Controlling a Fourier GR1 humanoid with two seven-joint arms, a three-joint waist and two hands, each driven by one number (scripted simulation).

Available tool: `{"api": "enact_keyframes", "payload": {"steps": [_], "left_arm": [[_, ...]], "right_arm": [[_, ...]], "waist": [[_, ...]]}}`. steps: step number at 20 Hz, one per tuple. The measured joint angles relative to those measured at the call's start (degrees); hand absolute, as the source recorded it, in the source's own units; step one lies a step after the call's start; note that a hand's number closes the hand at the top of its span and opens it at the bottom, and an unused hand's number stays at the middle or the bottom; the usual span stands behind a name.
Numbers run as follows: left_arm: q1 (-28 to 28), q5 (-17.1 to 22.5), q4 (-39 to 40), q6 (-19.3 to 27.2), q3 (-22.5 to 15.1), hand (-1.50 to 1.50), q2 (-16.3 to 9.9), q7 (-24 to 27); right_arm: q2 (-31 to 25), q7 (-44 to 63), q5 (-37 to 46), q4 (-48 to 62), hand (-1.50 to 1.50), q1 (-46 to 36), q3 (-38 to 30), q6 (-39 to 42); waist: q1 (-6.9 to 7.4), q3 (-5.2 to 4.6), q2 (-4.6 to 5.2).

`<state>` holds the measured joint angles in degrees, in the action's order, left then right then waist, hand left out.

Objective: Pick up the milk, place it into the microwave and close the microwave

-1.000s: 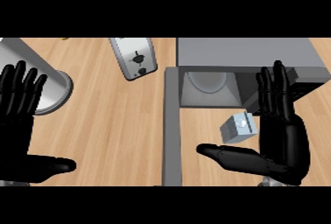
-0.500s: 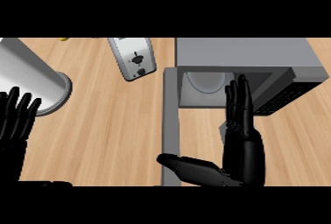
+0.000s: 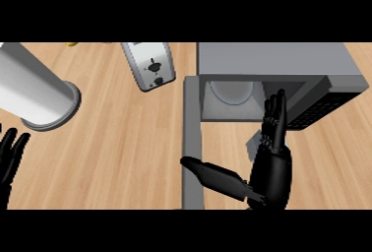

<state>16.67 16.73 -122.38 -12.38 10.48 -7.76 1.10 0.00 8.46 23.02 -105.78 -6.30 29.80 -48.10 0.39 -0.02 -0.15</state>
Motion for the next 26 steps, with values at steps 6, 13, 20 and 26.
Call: {"api": "enact_keyframes", "payload": {"steps": [6,13,20,26], "left_arm": [[3.6,-0.5,-2.1,-1.6,0.1,-1.5,1.9,0.8],[4.7,-0.5,-3.3,-3.4,1.5,-1.5,2.7,0.4],[8.0,-1.5,-3.7,-6.6,1.8,-1.5,4.7,2.8],[8.3,-2.8,-2.7,-8.0,2.2,-1.5,5.9,4.2]], "right_arm": [[-0.3,-3.4,0.1,3.3,-1.5,1.4,-2.3,-2.6],[-0.4,-11.5,-6.6,7.4,-1.5,4.1,-6.2,-2.5],[-1.6,-16.6,-10.1,13.0,-1.5,4.6,-11.6,-1.3],[-3.0,-24.1,-15.8,15.9,-1.5,8.2,-16.5,2.1]], "waist": [[-0.04,0.03,0.0],[-0.1,0.04,0.02],[-0.1,0.03,0.1],[-0.2,0.03,0.11]]}}
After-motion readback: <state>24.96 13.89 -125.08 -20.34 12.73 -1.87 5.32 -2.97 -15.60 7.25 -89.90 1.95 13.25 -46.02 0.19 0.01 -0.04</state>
